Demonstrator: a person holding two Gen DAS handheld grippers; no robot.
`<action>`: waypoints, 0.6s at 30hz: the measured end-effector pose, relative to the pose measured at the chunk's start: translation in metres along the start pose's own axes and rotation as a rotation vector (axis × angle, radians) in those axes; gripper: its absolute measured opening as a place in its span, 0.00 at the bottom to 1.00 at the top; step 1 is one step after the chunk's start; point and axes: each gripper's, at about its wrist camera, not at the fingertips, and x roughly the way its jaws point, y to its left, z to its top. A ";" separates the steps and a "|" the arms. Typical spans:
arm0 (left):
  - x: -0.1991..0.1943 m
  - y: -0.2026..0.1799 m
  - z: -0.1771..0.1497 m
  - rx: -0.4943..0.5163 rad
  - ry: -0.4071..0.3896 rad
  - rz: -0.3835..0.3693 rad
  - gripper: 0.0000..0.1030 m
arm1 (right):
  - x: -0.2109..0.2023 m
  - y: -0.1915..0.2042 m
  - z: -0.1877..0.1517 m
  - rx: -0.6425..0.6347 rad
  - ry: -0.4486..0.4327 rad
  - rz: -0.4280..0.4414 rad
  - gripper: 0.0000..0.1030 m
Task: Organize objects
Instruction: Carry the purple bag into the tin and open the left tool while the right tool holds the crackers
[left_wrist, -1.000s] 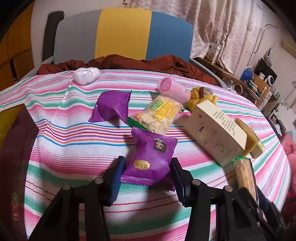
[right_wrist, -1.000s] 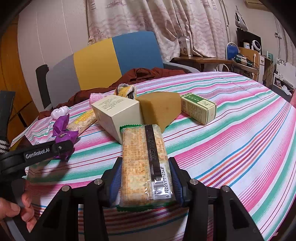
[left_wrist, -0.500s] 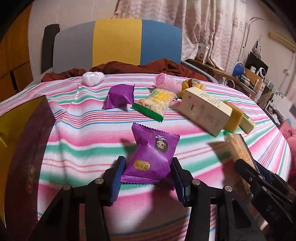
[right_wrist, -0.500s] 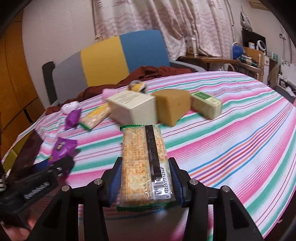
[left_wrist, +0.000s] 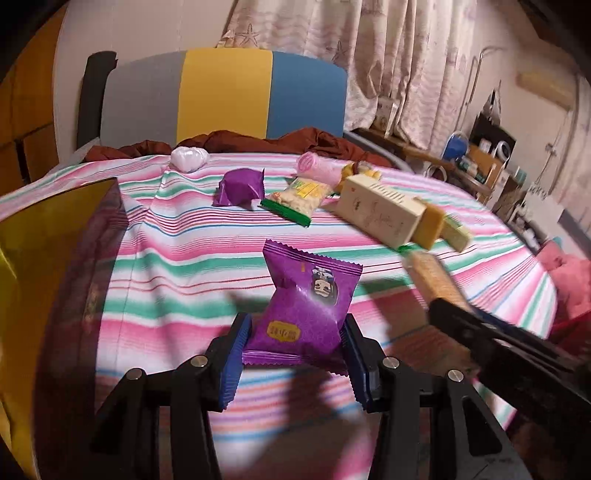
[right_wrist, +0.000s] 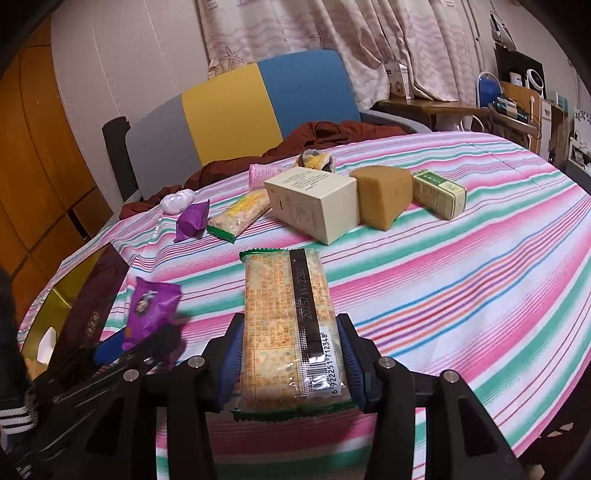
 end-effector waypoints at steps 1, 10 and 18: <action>-0.007 -0.001 -0.001 -0.001 -0.009 -0.011 0.47 | -0.001 0.001 0.000 0.003 0.003 0.003 0.47; -0.059 0.005 -0.002 0.006 -0.063 -0.052 0.48 | -0.006 0.021 -0.003 -0.004 0.017 0.049 0.47; -0.092 0.051 0.000 -0.105 -0.065 -0.021 0.48 | -0.014 0.065 -0.007 -0.063 0.027 0.149 0.47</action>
